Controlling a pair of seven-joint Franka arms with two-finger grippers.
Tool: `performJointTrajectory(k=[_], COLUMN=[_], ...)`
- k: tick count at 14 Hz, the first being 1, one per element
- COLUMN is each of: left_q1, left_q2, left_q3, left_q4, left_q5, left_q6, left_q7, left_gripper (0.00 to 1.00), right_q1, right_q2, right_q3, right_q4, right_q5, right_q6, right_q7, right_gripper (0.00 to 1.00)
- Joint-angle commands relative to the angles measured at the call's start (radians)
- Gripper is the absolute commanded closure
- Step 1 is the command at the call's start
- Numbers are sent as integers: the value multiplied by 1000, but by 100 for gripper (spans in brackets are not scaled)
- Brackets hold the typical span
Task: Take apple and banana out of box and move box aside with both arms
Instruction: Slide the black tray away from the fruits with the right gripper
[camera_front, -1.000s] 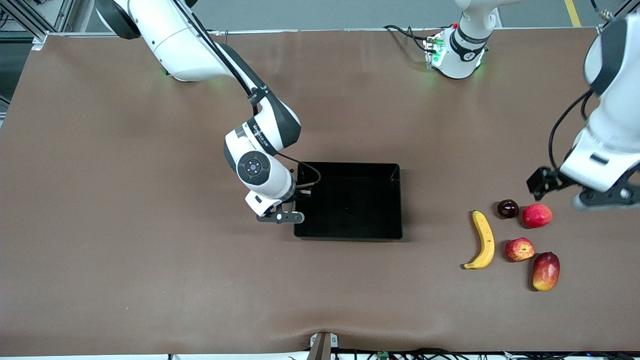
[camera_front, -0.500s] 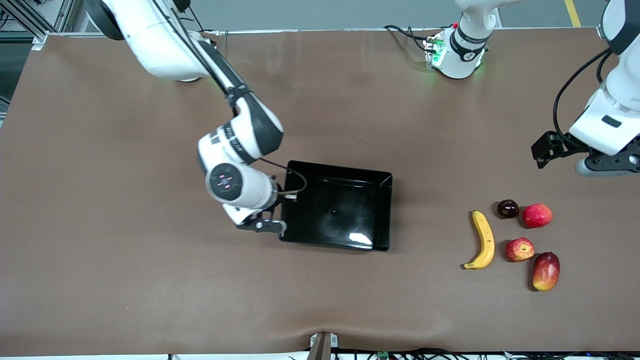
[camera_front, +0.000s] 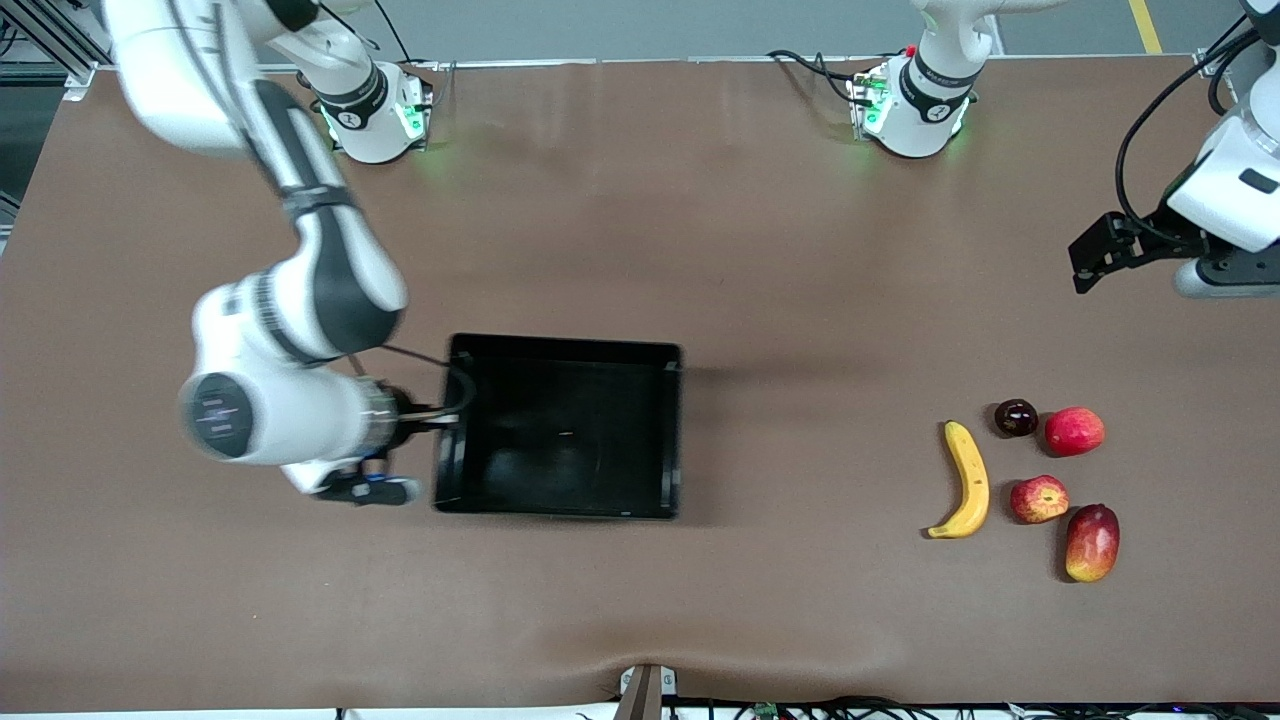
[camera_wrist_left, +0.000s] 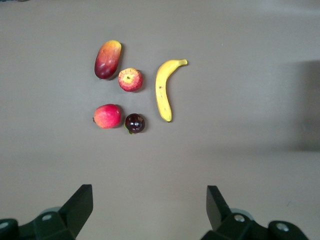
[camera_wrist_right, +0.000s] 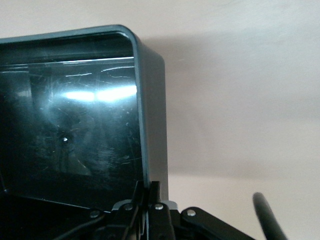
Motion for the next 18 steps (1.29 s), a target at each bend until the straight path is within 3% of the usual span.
performJointTrajectory(k=[1, 4, 7, 9, 18], left_q1=[-4, -3, -6, -3, 10], left_q2=[-34, -33, -33, -33, -17], left_q3=[9, 5, 2, -1, 3], left_q4=[-38, -34, -40, -40, -37], left_q5=[-37, -51, -62, -62, -64], left_q6=[-35, -46, -68, -76, -82], left_q7=[3, -5, 9, 1, 10], left_gripper=[0, 0, 0, 0, 0], right_q1=[-112, -244, -353, -428, -641], right_q2=[-65, -88, -94, -94, -127], right_q3=[14, 11, 12, 11, 12], right_q4=[-88, -179, -220, -265, -432], right_q5=[20, 9, -92, -103, -112], right_q6=[-4, 5, 9, 60, 192], right_q7=[-122, -307, -432, -547, -697], right_gripper=[100, 100, 100, 100, 100])
